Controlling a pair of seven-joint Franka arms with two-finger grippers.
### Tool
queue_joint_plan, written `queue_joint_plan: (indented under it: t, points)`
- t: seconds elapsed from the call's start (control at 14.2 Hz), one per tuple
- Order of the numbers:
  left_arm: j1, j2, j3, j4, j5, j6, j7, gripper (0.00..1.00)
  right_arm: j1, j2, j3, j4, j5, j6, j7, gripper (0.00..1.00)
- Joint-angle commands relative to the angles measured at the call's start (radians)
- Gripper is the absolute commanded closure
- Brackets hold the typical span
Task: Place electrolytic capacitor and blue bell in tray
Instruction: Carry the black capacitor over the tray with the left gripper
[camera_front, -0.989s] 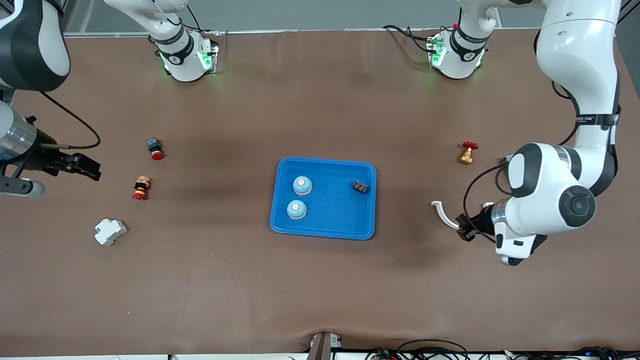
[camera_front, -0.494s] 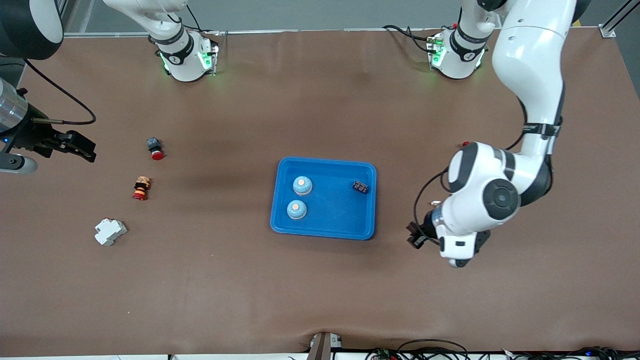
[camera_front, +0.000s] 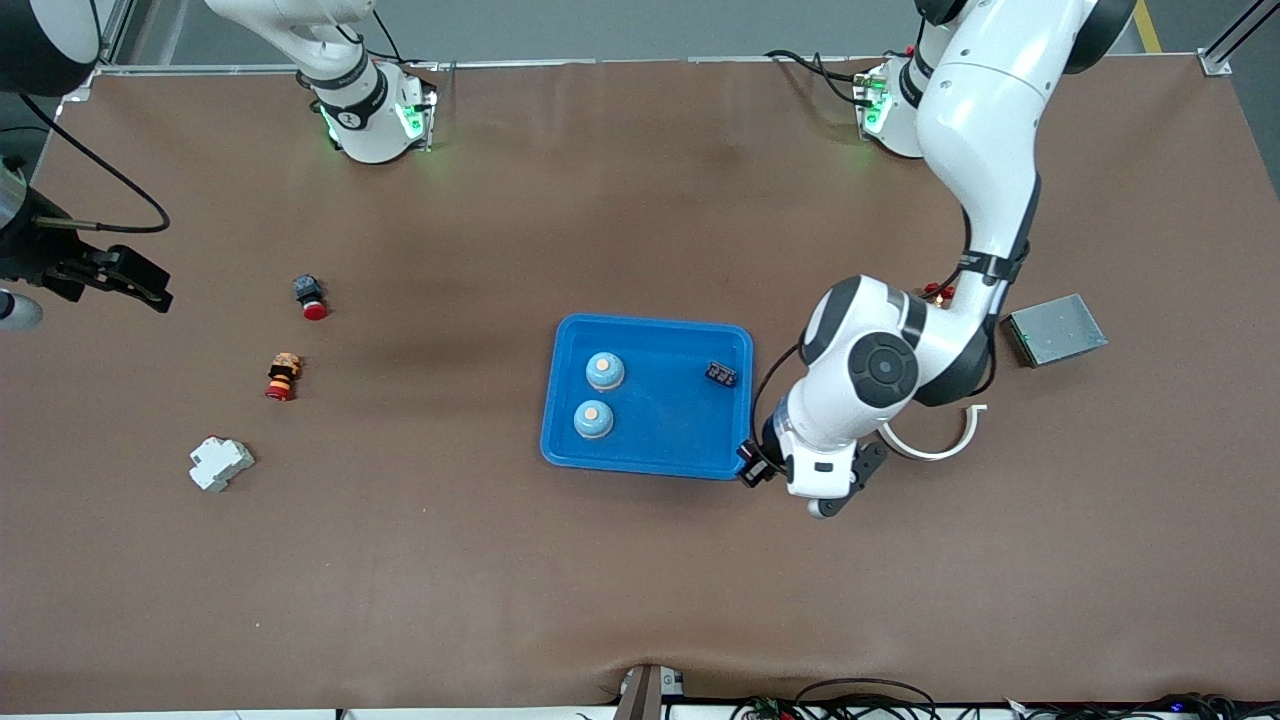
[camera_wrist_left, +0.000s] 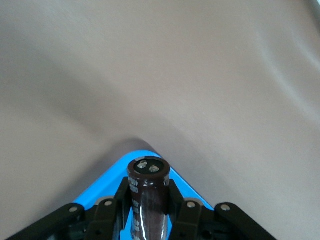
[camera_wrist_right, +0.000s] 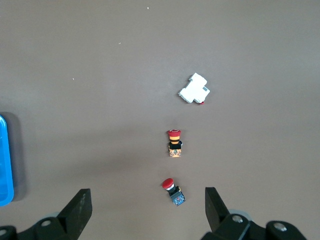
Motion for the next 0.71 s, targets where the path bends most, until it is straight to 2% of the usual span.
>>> queue_joint_plan:
  t: [0.0, 0.28, 0.64]
  points:
    - [-0.041, 0.058, 0.016, 0.024, -0.01, 0.059, -0.026, 1.0, 0.016, -0.054, -0.03, -0.053, 0.017, -0.002, -0.024, 0.0]
    - [-0.09, 0.084, 0.021, 0.014, 0.013, 0.059, -0.087, 1.0, 0.019, -0.085, -0.047, -0.076, 0.017, -0.004, -0.036, 0.0]
    - [-0.102, 0.095, 0.021, -0.001, 0.036, 0.059, -0.132, 1.0, 0.02, -0.12, -0.076, -0.111, 0.017, -0.002, -0.079, 0.0]
